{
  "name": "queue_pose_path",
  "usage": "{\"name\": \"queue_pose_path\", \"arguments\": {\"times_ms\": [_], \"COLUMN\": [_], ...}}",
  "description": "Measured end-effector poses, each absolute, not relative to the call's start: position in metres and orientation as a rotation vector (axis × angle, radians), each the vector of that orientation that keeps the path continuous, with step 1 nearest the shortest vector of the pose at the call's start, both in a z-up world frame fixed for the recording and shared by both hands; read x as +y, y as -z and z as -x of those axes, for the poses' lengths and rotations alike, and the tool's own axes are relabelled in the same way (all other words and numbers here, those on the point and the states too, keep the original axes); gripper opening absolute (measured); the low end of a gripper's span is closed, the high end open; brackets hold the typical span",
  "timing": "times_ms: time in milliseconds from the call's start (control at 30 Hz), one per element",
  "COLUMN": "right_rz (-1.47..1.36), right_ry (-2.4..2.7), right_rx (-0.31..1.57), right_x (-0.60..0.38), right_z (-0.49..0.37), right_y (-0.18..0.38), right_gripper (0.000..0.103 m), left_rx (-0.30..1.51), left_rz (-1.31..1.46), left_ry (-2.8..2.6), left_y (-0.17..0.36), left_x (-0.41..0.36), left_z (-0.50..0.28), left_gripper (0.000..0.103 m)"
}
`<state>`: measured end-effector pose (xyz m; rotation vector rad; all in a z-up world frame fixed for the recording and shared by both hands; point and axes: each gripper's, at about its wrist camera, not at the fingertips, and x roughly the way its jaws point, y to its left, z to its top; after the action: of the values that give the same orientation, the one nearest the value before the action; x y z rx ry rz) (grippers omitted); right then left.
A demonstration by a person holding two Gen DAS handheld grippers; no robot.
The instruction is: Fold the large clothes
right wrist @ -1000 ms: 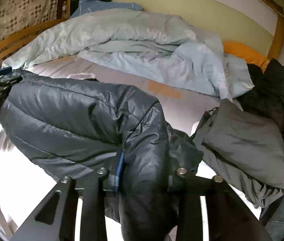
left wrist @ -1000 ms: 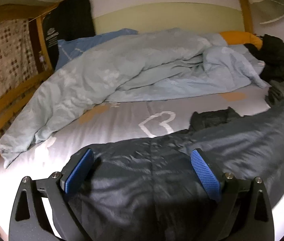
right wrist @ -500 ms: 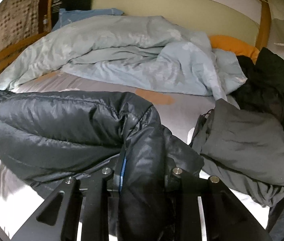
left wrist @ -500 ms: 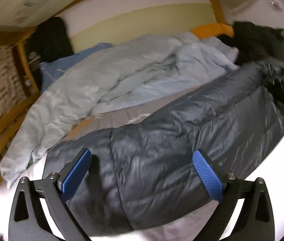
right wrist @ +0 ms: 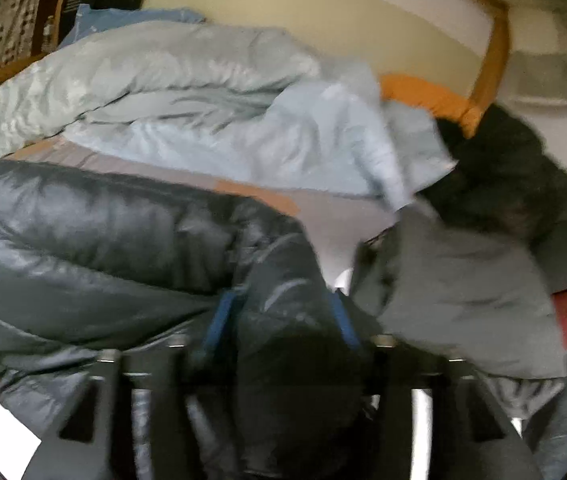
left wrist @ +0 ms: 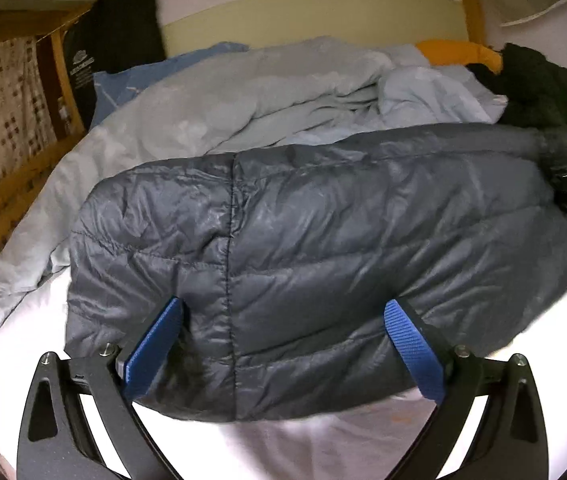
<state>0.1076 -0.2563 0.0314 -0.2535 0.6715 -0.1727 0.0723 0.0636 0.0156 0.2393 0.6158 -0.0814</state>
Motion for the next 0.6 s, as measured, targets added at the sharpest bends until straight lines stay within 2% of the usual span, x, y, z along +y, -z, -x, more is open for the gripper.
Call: {"name": "queue_pose_path", "arguments": {"times_ms": [67, 200, 300, 433, 500, 600], "right_rz": [0.25, 0.181, 0.148, 0.088, 0.036, -0.139], "right_ry": [0.193, 0.257, 0.372, 0.337, 0.241, -0.162], "right_rx": [0.632, 0.56, 0.446, 0.385, 0.414, 0.613], "right_x": [-0.261, -0.273, -0.277, -0.278, -0.279, -0.285], "right_z": [-0.099, -0.079, -0.059, -0.037, -0.029, -0.042], "right_y": [-0.04, -0.059, -0.075, -0.096, -0.101, -0.096], "right_gripper": [0.07, 0.07, 0.07, 0.07, 0.071, 0.071], "left_rx": [0.624, 0.662, 0.663, 0.664, 0.666, 0.667], "left_rz": [-0.255, -0.196, -0.192, -0.195, -0.19, -0.182], "left_ry": [0.052, 0.034, 0.028, 0.01, 0.004, 0.001], "left_y": [-0.01, -0.003, -0.001, 0.002, 0.003, 0.003], "left_x": [0.064, 0.065, 0.064, 0.061, 0.059, 0.056], "left_z": [-0.08, -0.091, -0.095, -0.098, -0.1, -0.102], "left_gripper": [0.095, 0.091, 0.091, 0.091, 0.091, 0.091]}}
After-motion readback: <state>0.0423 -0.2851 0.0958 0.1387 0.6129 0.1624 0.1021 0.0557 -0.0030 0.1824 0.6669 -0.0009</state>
